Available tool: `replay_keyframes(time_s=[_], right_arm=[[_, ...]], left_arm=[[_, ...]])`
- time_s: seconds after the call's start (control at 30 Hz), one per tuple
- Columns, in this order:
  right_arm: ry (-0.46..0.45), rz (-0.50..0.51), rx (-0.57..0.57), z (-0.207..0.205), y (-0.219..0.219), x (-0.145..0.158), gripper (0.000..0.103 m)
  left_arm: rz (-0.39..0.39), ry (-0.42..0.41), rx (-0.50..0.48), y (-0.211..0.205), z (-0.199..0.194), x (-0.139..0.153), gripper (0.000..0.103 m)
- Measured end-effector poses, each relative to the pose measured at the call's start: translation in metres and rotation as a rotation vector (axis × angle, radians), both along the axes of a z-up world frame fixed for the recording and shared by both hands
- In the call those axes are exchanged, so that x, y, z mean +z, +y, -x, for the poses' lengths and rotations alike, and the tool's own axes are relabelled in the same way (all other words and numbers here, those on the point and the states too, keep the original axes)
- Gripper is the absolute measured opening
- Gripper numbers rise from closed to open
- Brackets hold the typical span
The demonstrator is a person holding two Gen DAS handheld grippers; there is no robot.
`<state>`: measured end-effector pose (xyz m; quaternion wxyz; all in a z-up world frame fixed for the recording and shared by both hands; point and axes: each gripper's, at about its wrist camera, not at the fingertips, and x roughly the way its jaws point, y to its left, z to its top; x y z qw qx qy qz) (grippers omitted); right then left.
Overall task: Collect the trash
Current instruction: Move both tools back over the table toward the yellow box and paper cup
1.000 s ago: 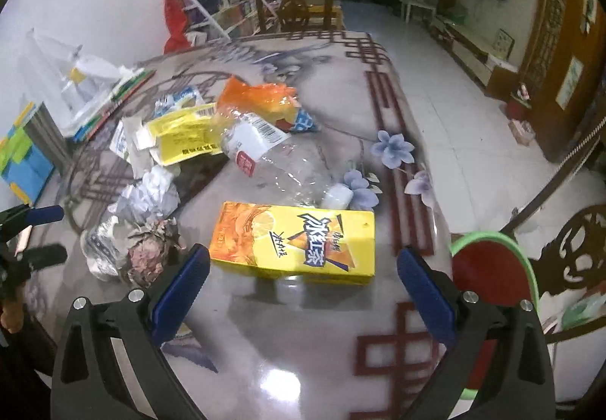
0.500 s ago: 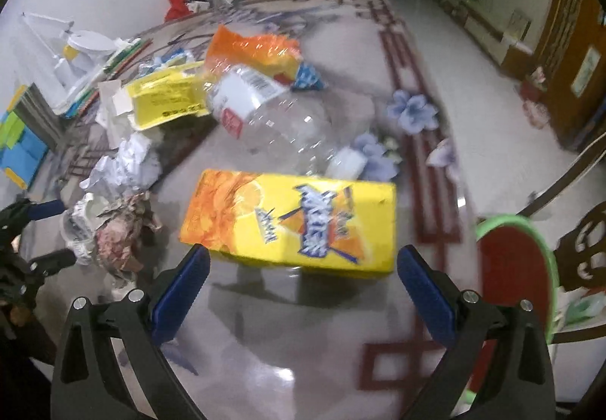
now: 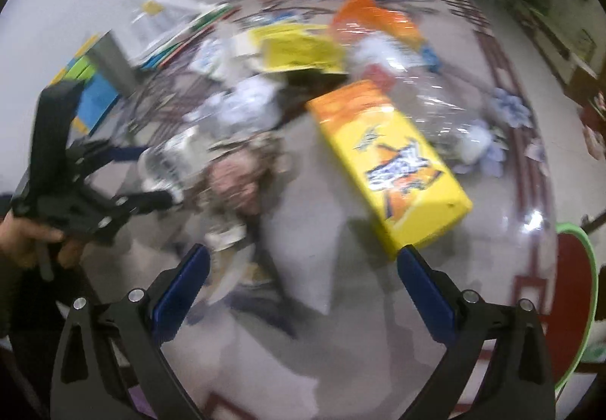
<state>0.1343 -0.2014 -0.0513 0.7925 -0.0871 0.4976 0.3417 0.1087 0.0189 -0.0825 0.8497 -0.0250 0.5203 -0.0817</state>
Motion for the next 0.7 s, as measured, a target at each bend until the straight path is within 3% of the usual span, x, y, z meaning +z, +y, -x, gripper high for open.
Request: replay_keyframes(time_s=[0.2, 0.33, 0.7], right_arm=[[-0.069, 0.049, -0.087, -0.009, -0.011, 0.008, 0.096], [-0.067, 0.052, -0.14, -0.026, -0.021, 0.007, 0.096], [-0.071, 0.12, -0.134, -0.058, -0.008, -0.012, 0.094]], left_arm=[[0.014, -0.013, 0.033, 0.007, 0.003, 0.0, 0.097], [0.016, -0.018, 0.028, 0.007, 0.004, 0.0, 0.097], [-0.063, -0.032, -0.065, -0.006, -0.008, 0.0, 0.097]])
